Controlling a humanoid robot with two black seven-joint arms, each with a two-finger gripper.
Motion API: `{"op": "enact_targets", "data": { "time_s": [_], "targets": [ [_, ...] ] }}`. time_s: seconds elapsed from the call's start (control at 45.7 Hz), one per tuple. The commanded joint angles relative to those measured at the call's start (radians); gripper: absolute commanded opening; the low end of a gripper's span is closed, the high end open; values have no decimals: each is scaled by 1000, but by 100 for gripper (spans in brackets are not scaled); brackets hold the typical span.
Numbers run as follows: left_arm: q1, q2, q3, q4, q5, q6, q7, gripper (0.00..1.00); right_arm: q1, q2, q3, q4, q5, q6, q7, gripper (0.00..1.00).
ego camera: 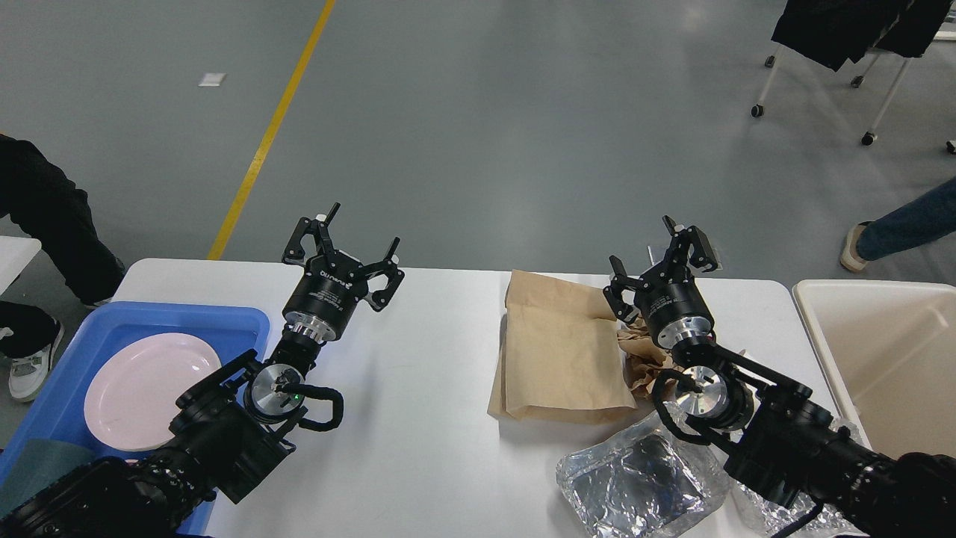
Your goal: Tidy desktop
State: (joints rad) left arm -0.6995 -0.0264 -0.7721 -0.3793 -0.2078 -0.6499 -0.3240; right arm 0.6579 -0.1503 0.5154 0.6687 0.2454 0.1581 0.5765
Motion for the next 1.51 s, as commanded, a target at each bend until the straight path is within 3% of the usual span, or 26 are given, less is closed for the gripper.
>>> {"op": "enact_targets", "data": {
  "time_s": [0.0, 0.153, 1.489],
  "targets": [
    [11, 0, -1, 2, 38, -13, -70, 97, 0, 0, 0, 0, 0, 0, -1, 100],
    [14, 31, 2, 2, 85, -53, -96, 97, -1, 0, 0, 0, 0, 0, -1, 100],
    [17, 8, 2, -4, 105, -63, -98, 97, 0, 0, 0, 2, 0, 0, 0, 100]
  ]
}}
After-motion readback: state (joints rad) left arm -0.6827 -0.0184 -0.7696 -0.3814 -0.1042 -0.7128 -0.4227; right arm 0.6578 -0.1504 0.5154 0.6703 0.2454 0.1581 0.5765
